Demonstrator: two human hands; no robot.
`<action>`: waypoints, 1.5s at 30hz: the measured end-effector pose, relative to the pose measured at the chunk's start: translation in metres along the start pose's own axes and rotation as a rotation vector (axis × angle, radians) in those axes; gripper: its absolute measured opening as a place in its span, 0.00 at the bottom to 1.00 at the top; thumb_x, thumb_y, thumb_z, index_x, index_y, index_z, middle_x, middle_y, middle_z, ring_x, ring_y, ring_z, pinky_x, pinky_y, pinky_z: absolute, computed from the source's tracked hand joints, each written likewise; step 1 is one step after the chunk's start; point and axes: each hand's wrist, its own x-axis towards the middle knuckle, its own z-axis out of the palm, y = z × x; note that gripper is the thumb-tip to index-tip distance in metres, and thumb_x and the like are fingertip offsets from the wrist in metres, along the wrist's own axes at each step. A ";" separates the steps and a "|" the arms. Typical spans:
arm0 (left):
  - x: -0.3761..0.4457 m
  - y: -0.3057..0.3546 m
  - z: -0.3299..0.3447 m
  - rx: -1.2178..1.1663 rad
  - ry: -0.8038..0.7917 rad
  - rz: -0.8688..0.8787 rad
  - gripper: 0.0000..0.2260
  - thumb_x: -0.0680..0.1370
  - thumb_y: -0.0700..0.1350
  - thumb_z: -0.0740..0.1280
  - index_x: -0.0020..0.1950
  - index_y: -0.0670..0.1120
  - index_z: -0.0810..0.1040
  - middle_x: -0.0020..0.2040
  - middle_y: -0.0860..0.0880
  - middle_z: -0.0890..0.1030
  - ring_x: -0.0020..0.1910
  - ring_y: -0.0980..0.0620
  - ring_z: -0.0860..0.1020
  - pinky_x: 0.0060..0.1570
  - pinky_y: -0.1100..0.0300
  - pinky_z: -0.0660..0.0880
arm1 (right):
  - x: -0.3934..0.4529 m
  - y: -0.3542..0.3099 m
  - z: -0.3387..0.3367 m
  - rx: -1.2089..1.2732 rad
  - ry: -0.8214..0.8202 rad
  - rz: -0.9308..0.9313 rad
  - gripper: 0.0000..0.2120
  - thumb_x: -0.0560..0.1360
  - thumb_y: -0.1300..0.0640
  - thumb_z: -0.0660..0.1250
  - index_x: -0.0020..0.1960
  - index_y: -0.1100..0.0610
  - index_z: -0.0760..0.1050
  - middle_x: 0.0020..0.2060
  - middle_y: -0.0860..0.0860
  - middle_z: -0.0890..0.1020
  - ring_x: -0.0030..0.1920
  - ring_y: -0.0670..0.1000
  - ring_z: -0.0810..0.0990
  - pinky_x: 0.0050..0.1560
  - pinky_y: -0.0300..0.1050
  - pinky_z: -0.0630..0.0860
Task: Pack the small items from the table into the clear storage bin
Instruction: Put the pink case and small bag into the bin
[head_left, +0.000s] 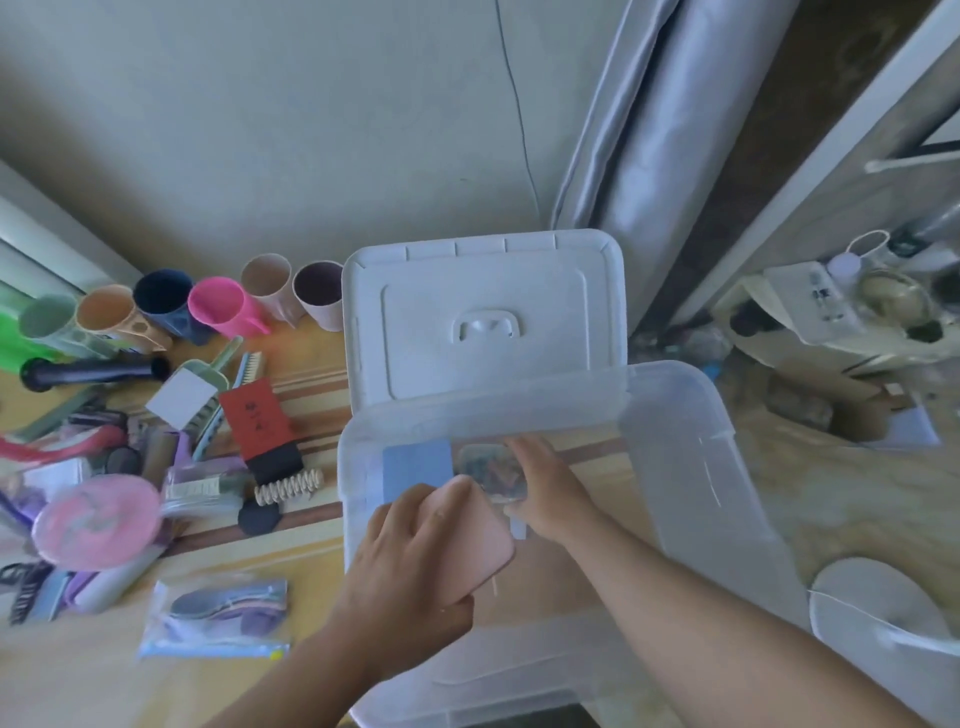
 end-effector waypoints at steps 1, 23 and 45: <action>0.003 0.001 0.000 -0.003 -0.003 0.001 0.45 0.65 0.54 0.68 0.80 0.65 0.54 0.69 0.57 0.65 0.62 0.46 0.68 0.57 0.53 0.71 | -0.002 -0.002 -0.008 -0.013 0.005 -0.038 0.33 0.71 0.65 0.77 0.75 0.56 0.72 0.72 0.54 0.72 0.71 0.57 0.72 0.69 0.53 0.74; 0.065 0.012 0.006 0.114 -0.050 0.133 0.42 0.74 0.47 0.73 0.83 0.57 0.54 0.82 0.48 0.56 0.77 0.44 0.63 0.65 0.49 0.76 | -0.037 0.010 -0.040 -0.144 0.120 -0.011 0.48 0.64 0.44 0.80 0.77 0.44 0.59 0.68 0.46 0.67 0.64 0.55 0.76 0.52 0.56 0.82; 0.024 -0.032 -0.001 0.592 -0.027 -0.036 0.28 0.75 0.60 0.66 0.75 0.55 0.74 0.75 0.46 0.71 0.80 0.33 0.57 0.73 0.25 0.48 | -0.030 -0.031 -0.008 -0.230 0.218 -0.110 0.39 0.70 0.45 0.78 0.77 0.49 0.66 0.78 0.55 0.59 0.74 0.63 0.64 0.69 0.60 0.75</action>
